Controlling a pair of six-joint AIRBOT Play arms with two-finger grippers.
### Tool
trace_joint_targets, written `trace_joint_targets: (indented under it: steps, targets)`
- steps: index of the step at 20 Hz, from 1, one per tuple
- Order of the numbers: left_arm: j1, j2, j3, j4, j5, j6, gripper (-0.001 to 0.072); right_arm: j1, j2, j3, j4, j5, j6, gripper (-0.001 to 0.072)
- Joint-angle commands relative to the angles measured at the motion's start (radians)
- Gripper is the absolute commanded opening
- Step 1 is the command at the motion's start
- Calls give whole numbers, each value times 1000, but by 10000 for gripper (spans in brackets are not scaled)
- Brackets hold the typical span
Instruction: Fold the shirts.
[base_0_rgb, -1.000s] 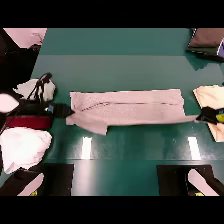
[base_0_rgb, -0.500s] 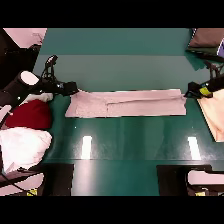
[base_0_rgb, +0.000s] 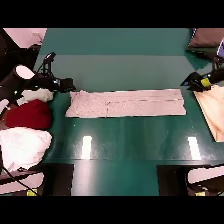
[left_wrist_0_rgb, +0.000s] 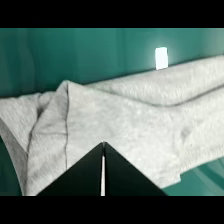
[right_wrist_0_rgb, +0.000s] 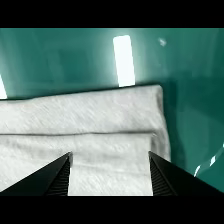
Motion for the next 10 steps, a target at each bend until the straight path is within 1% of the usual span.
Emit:
trace_joint_targets:
  steps: [1,2,5,7,8,10]
  targets:
    - [-11,-2,14,-3,-81,20,34,-84,-1,-95,18,46,-70,590]
    - [-23,-2,14,-3,-82,21,25,-105,-2,-137,22,27,-94,605]
    - [-65,-2,14,-3,-70,17,26,-140,-13,-213,26,-21,-148,590]
    - [-91,-2,14,-4,-58,16,26,-136,-49,-201,36,7,-177,589]
    - [-102,-2,14,-5,-53,13,26,-127,-72,-187,68,24,-198,589]
    - [-114,-6,14,-8,-53,-19,26,-101,-116,-151,104,53,-204,584]
